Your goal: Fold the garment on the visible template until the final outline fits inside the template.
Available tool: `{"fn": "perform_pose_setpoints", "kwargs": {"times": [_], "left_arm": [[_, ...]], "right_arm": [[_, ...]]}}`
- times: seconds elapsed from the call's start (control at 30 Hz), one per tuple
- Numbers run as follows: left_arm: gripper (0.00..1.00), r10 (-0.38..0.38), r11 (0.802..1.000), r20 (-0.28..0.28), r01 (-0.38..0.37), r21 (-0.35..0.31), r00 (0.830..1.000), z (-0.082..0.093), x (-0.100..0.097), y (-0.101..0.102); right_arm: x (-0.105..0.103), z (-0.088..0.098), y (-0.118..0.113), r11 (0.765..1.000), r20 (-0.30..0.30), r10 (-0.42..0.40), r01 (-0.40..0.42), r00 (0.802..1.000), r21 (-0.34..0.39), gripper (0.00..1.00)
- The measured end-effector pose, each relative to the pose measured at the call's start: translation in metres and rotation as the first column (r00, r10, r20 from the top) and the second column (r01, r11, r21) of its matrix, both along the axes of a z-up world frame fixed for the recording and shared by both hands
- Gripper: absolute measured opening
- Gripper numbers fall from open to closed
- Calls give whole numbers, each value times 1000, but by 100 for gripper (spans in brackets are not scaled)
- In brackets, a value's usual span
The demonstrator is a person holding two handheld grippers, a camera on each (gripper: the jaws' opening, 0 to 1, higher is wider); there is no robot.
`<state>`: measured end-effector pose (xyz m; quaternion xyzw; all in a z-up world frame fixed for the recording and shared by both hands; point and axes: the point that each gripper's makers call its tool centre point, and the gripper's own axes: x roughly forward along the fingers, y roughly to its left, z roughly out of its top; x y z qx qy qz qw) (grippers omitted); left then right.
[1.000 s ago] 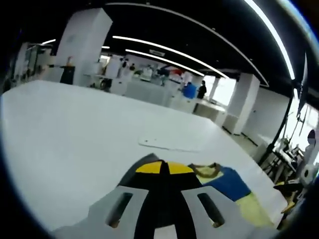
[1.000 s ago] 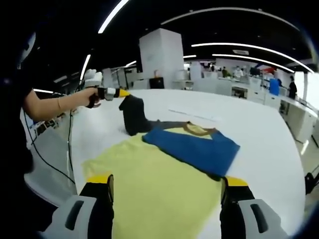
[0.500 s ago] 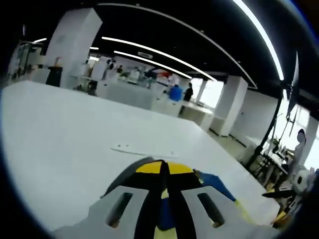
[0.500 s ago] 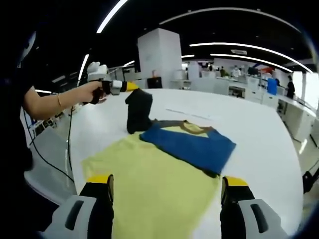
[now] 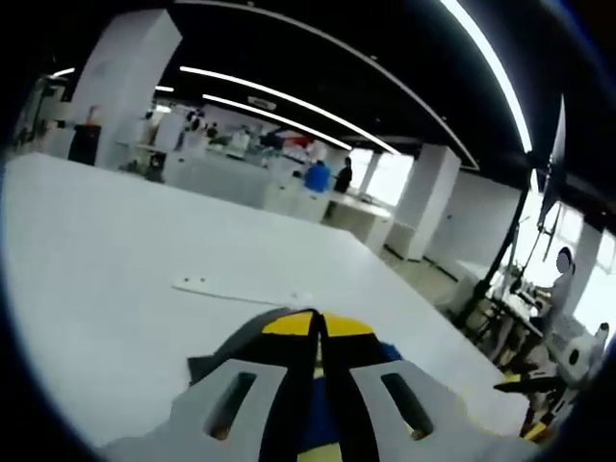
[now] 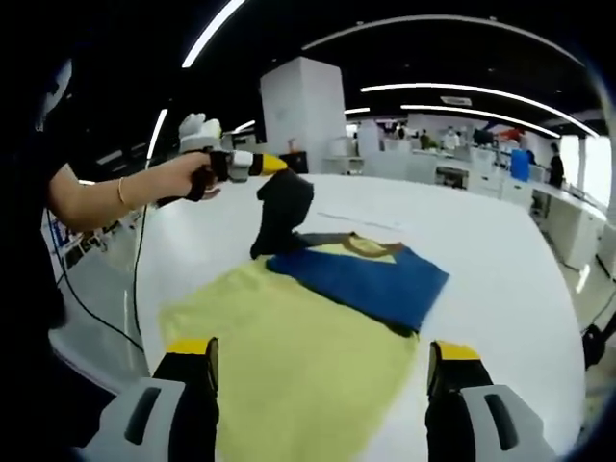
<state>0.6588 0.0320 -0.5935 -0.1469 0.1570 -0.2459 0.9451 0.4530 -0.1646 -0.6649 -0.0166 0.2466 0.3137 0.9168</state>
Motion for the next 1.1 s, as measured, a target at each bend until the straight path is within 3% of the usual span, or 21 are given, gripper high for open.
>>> {"fn": "perform_pose_setpoints", "kwargs": {"times": [0.5, 0.63, 1.1], "left_arm": [[0, -90, 996, -42, 90, 7, 995, -27, -1, -72], [0, -140, 987, -15, 141, 75, 990, -38, -3, -90], [0, -213, 968, -135, 228, 106, 968, -96, -12, -123]], "right_arm": [[-8, -6, -10, 999, -23, -12, 11, 1000, -33, 90], [-9, -8, -15, 999, -25, -26, 25, 999, -35, 90], [-7, -18, -16, 999, -43, -43, 42, 998, -29, 89]]}}
